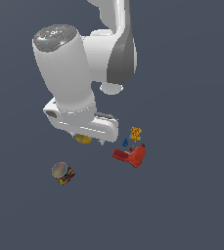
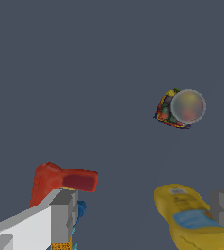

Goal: Pick up a designated object from a clutter of objects.

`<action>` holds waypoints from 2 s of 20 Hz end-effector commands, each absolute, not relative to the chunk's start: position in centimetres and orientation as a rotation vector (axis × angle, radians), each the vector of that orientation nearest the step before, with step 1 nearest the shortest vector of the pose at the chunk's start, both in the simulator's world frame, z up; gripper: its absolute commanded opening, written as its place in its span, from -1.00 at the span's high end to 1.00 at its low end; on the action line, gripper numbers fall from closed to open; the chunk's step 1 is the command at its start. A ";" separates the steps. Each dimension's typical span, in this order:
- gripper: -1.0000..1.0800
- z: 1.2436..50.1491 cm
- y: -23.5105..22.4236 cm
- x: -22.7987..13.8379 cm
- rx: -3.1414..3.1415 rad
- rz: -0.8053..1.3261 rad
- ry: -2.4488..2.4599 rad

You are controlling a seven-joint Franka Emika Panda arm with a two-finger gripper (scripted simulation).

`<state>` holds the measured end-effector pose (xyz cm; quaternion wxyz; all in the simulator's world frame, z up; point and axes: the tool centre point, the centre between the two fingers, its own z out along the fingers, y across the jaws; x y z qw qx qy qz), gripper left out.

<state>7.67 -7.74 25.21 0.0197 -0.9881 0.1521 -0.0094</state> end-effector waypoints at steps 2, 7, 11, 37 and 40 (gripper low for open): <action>-0.92 22.5 -10.5 9.2 -3.048 -0.022 0.596; -0.92 18.4 -14.5 10.8 -3.019 -0.013 0.766; -0.92 15.5 -17.2 11.6 -2.998 -0.007 0.877; -0.92 6.6 -21.3 12.0 -2.964 0.000 1.042; -0.92 5.8 -21.3 12.0 -2.964 0.000 1.042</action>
